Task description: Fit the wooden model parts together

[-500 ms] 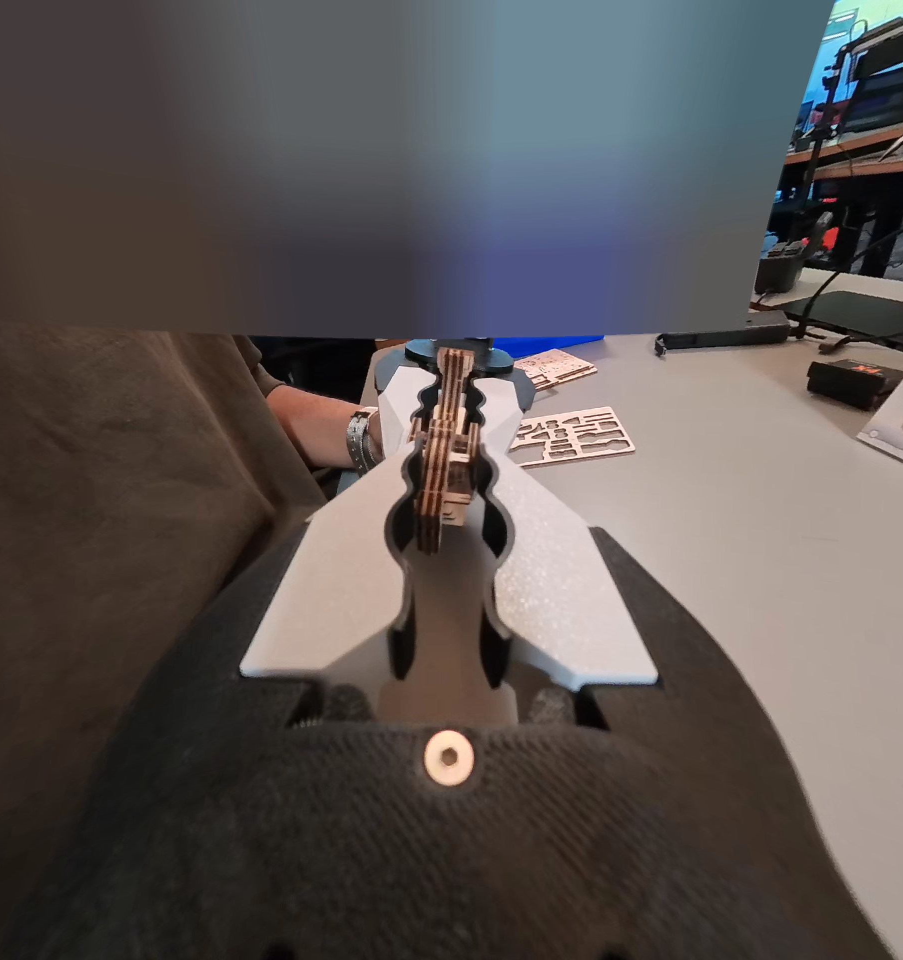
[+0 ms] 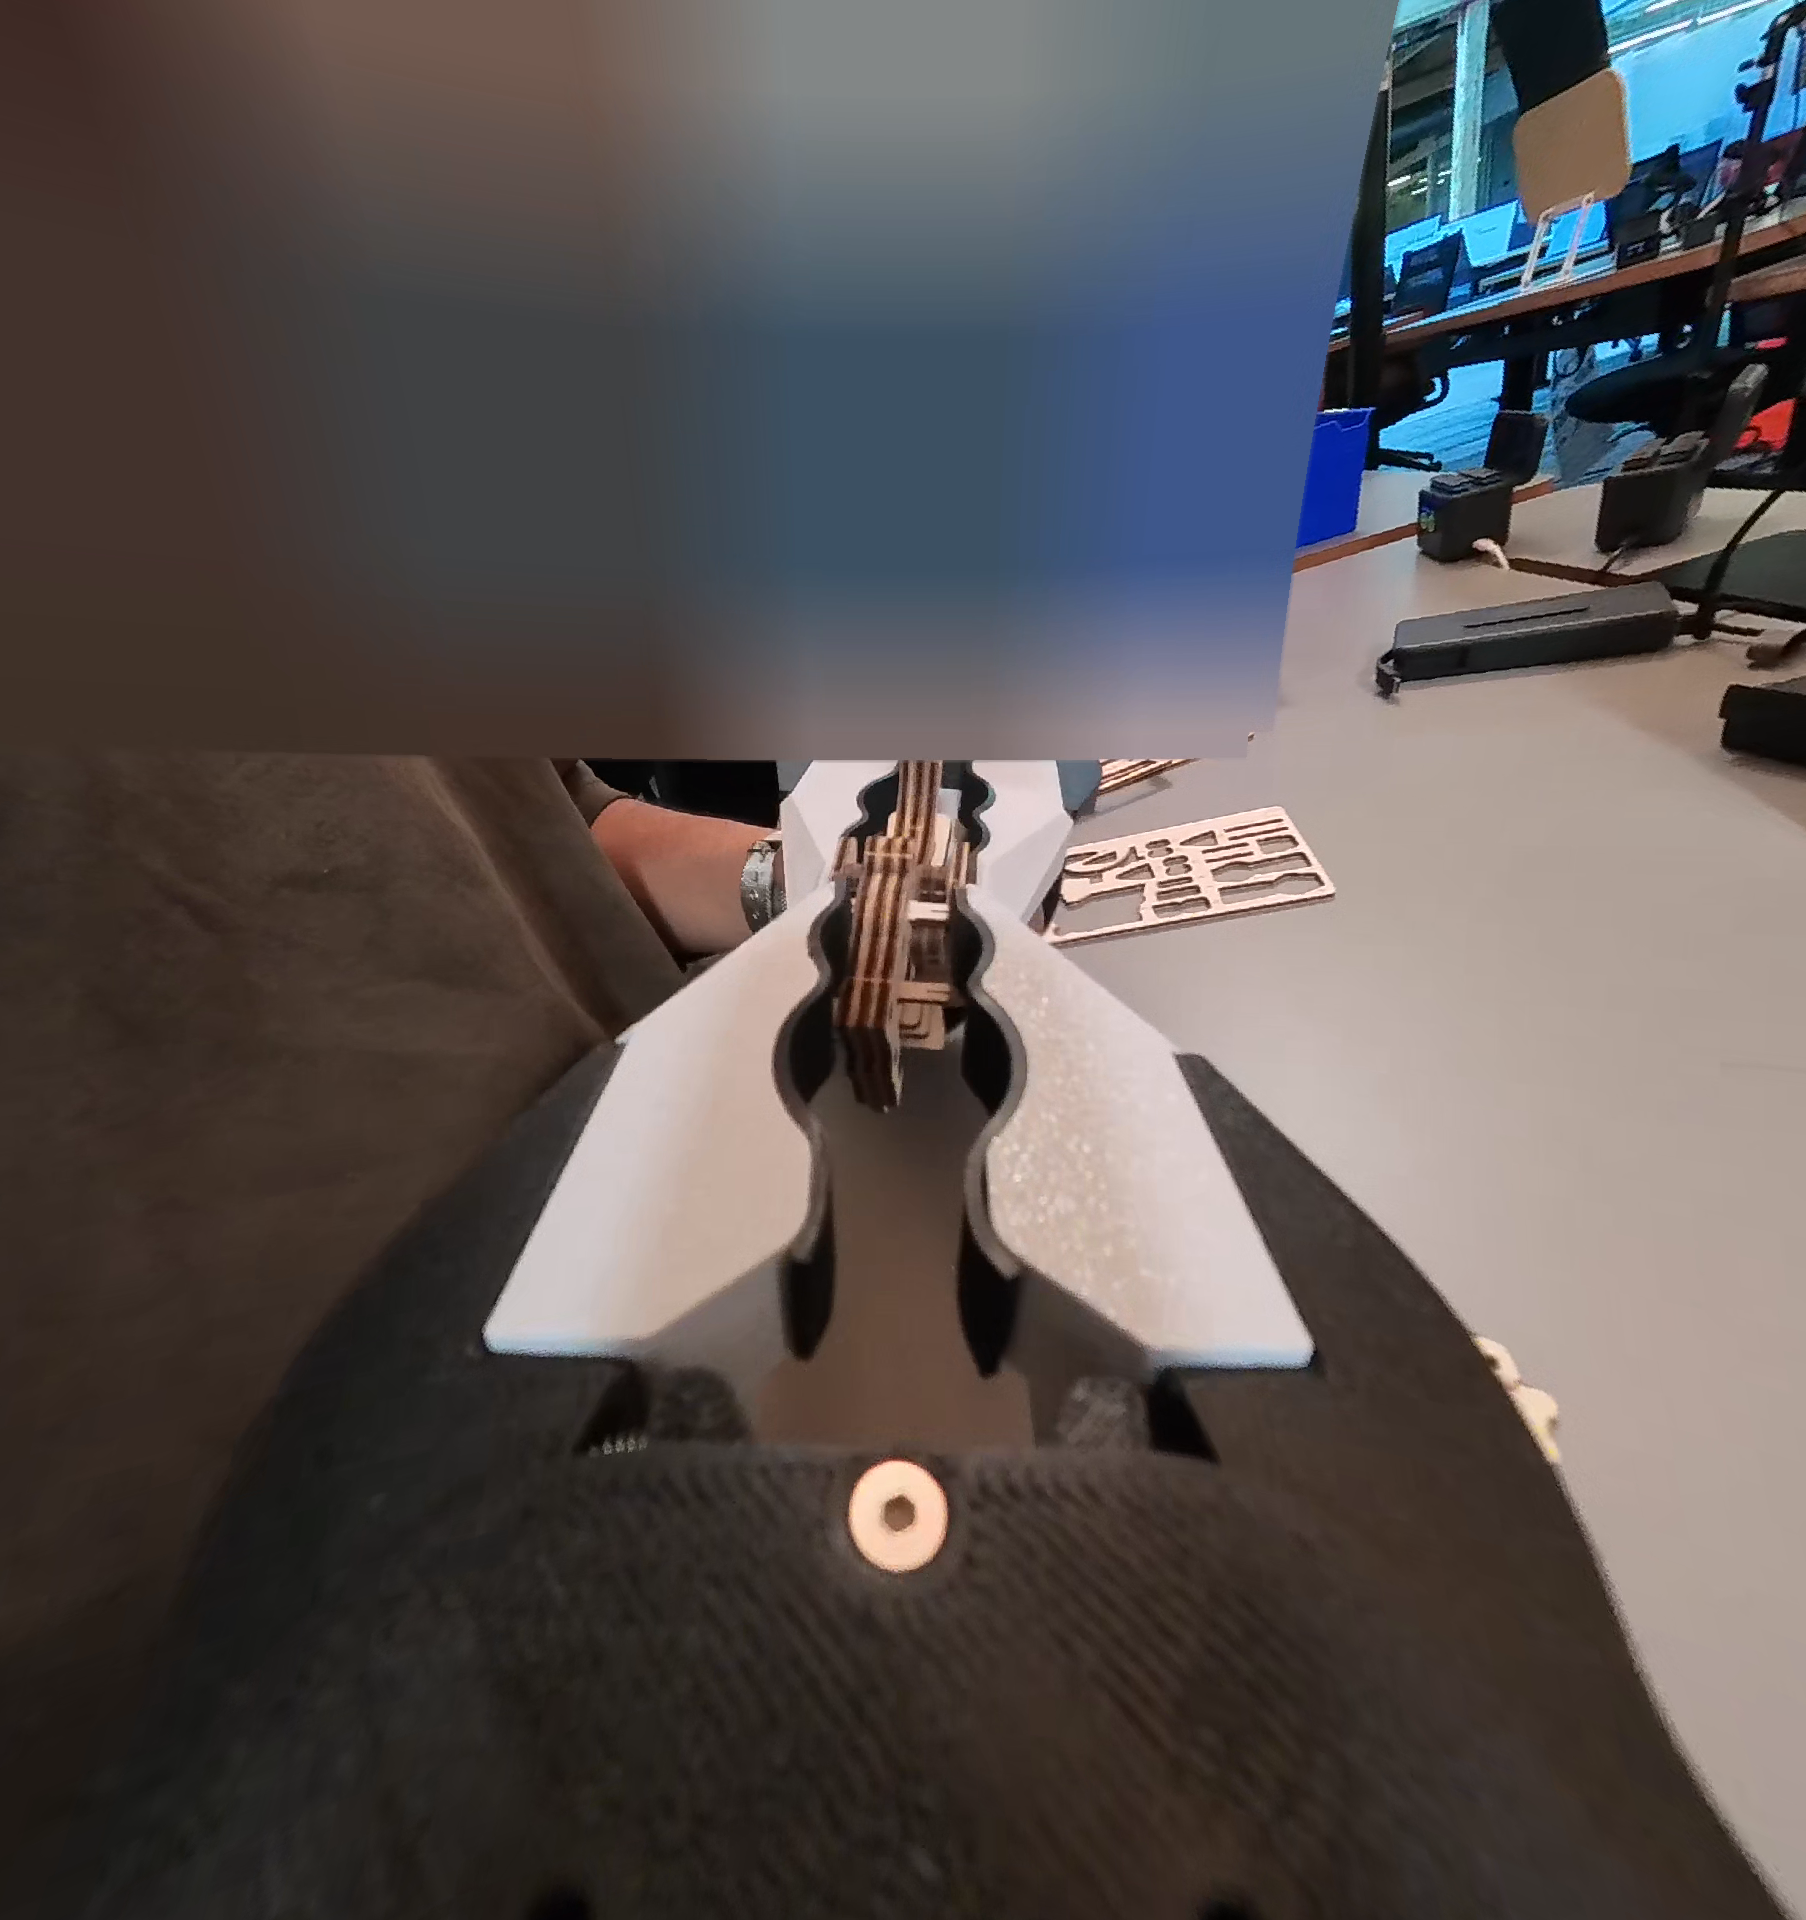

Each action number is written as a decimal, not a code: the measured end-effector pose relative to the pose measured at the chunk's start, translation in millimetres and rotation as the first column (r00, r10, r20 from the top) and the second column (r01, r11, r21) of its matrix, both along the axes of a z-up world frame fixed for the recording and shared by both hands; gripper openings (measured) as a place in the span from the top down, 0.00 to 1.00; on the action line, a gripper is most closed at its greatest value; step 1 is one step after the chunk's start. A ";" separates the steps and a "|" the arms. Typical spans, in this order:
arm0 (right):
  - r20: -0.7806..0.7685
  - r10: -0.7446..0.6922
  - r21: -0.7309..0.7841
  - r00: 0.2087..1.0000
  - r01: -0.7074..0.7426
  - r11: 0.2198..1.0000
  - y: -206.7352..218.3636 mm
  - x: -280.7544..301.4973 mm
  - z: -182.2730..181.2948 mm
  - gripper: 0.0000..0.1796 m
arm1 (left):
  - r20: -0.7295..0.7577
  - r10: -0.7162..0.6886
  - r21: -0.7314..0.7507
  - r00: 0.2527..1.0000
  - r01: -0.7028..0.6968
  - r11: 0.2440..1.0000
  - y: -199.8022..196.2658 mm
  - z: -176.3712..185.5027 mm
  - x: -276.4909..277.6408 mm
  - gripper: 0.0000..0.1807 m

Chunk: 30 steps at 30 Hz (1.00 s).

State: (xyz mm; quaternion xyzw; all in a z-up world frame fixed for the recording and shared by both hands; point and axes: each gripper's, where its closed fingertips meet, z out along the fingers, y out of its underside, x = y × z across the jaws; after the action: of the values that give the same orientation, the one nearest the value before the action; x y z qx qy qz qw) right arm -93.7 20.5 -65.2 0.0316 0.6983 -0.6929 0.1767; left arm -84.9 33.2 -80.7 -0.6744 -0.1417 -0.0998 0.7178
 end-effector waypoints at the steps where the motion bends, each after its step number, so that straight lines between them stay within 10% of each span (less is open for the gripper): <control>1: 0.018 0.004 -0.009 1.000 -0.004 1.000 -0.2 1.0 1.1 0.90 | -0.001 -0.005 0.007 1.000 0.005 1.000 -0.2 1.1 0.8 0.86; 25: -0.038 -0.078 0.025 0.996 0.079 0.997 -1.1 -2.7 6.4 0.95 | 0.025 0.007 0.043 1.000 -0.008 0.999 -0.9 5.2 -3.9 0.86; 30: 0.046 -0.062 -0.051 0.997 0.064 0.997 7.5 -10.7 17.7 0.80 | 0.020 0.036 0.027 0.999 -0.037 0.999 -3.2 3.0 -8.3 0.86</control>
State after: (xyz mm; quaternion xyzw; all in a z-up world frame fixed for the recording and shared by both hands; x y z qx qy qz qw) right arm -104.4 28.0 -47.4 0.0645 0.6745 -0.7152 0.1712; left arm -93.2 30.0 -77.7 -0.6608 -0.1597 -0.0953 0.7272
